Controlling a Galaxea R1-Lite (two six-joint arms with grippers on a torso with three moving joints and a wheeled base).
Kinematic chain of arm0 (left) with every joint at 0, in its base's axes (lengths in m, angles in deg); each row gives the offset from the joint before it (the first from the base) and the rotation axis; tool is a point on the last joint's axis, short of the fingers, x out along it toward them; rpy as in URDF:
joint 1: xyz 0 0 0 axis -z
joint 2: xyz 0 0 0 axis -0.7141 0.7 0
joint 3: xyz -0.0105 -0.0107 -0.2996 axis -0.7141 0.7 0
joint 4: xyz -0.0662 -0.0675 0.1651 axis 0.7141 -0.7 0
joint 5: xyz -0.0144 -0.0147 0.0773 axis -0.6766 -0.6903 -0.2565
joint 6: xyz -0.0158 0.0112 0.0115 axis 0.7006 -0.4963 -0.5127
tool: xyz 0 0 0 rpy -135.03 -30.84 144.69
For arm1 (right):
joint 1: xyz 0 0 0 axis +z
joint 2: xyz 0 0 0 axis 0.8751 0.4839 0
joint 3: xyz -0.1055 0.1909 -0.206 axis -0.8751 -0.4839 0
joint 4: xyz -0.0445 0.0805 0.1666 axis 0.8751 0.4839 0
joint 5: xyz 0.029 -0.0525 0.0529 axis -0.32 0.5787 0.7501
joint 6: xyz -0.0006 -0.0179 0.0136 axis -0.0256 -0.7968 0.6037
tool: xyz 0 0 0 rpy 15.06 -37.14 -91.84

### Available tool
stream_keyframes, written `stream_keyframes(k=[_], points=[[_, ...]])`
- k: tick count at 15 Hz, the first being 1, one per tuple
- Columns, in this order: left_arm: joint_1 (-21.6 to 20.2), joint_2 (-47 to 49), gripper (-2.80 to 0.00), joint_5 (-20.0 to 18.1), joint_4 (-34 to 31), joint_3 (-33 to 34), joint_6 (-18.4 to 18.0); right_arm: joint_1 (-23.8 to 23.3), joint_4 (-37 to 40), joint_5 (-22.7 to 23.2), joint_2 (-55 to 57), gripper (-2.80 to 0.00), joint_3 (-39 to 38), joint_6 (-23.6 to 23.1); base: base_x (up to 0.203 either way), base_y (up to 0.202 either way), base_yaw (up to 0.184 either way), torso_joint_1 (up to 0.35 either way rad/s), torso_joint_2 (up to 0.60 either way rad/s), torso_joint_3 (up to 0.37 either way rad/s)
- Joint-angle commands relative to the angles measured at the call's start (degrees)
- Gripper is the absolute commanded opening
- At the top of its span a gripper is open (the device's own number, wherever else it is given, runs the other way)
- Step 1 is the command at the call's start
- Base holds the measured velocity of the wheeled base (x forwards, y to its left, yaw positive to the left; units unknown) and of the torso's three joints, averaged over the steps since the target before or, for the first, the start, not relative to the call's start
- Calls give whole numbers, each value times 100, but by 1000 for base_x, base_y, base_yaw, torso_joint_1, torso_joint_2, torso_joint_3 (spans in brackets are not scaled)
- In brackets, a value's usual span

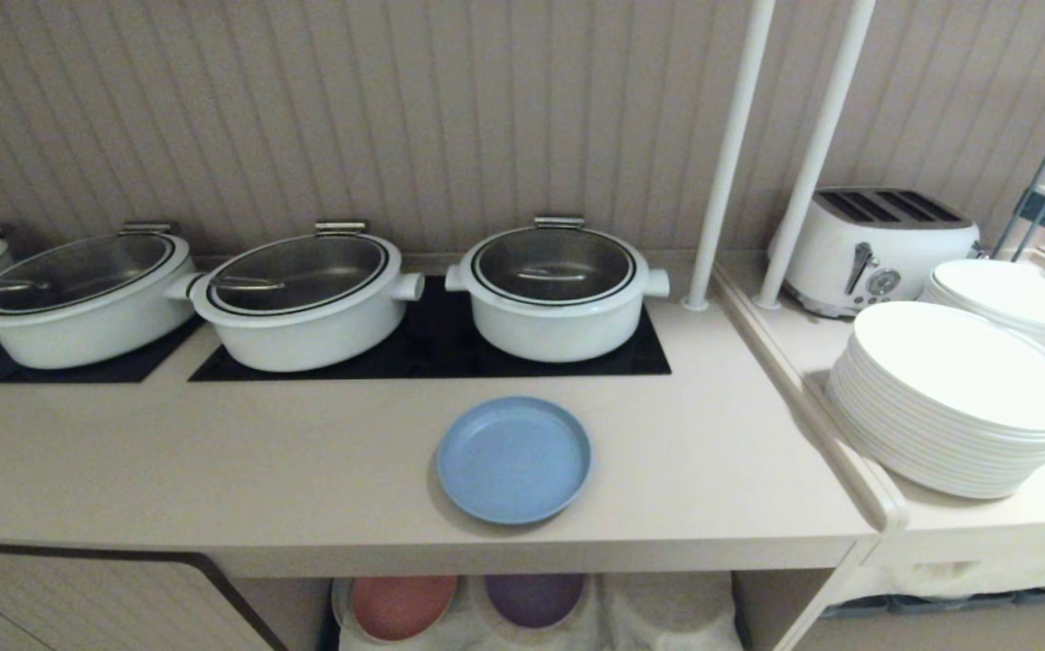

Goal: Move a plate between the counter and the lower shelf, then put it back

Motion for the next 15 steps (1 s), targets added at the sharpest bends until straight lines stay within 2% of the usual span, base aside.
stream_keyframes(k=[1,7,10,15], points=[[-19,-393,-280,91,-10,18,5,0,-1,-6,0,-280,0,2,0,0,0,0,0,0],[-154,-1574,-280,266,-369,-60,137,0,-1,3,0,-280,0,-7,0,0,0,0,0,0],[-156,-1612,-280,701,-216,178,128,0,-1,3,0,-280,0,2,0,0,0,0,0,0],[-156,-1612,-280,719,-234,178,303,0,-1,-3,0,-280,0,0,0,0,0,0,0,0]])
